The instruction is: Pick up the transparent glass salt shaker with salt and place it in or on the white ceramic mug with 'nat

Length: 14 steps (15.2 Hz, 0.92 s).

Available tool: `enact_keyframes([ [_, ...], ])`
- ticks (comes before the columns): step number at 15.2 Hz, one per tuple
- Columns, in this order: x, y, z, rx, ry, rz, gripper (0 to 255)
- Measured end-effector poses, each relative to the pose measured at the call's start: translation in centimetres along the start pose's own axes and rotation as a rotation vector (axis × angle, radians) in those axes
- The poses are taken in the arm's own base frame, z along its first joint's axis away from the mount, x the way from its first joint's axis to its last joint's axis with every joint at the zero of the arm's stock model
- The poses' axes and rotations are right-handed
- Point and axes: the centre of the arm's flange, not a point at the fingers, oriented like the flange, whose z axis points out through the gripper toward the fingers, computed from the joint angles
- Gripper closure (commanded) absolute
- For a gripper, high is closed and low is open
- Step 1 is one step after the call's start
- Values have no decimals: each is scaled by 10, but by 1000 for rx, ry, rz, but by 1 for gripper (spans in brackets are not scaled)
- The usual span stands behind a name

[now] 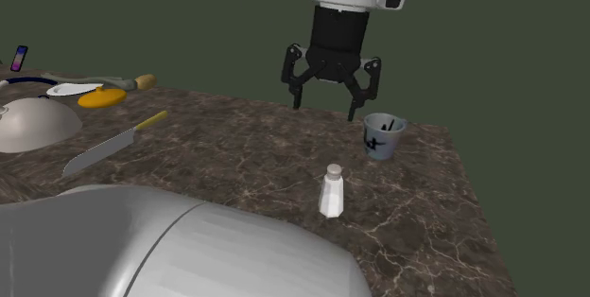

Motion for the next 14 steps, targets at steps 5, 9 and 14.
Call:
enact_keyframes([
  [5, -6, 43, 52, 37, -7, 3, 0],
  [9, -7, 50, 77, 43, -7, 3, 0],
  [14, -7, 49, 100, 44, -7, 3, 0],
])
